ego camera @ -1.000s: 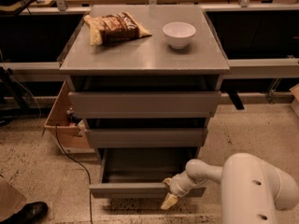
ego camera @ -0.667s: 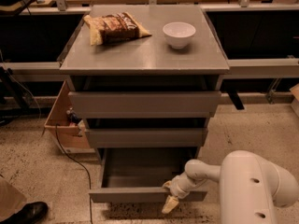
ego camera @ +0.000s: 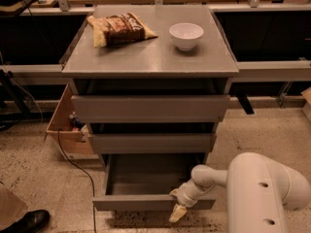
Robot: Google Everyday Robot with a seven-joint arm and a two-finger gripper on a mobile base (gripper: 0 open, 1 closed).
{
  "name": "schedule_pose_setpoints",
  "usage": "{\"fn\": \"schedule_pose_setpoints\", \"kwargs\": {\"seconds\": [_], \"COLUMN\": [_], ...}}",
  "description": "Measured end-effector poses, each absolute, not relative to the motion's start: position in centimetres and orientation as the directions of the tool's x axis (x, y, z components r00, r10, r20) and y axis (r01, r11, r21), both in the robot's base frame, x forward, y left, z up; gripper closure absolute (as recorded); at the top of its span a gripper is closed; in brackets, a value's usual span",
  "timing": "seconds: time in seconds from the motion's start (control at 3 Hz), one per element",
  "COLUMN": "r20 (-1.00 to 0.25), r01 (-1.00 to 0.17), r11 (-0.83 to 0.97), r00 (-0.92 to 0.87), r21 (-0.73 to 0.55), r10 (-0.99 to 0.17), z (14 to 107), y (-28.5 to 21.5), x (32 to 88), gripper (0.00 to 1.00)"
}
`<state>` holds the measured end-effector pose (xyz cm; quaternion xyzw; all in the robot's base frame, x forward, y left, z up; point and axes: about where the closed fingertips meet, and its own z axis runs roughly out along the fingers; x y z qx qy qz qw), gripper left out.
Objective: Open bottom drawer
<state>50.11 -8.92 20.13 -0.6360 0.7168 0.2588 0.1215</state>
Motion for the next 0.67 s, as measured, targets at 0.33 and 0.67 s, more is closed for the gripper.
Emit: {"fn": "schedule_pose_setpoints", "kwargs": {"seconds": [0.33,0.67], "r20": [-0.491,-0.489], "r01": [-0.968,-0.966], "r11": [0.046,0.044], "r00": [-0.166,-0.168], "r21": [0.247,0.256], "r10": [-0.855,-0.856], "z": [19.99,19.91], "y": [-8.96,-8.97], "x": [49.2,48.93], "gripper": [0.57,0.82]}}
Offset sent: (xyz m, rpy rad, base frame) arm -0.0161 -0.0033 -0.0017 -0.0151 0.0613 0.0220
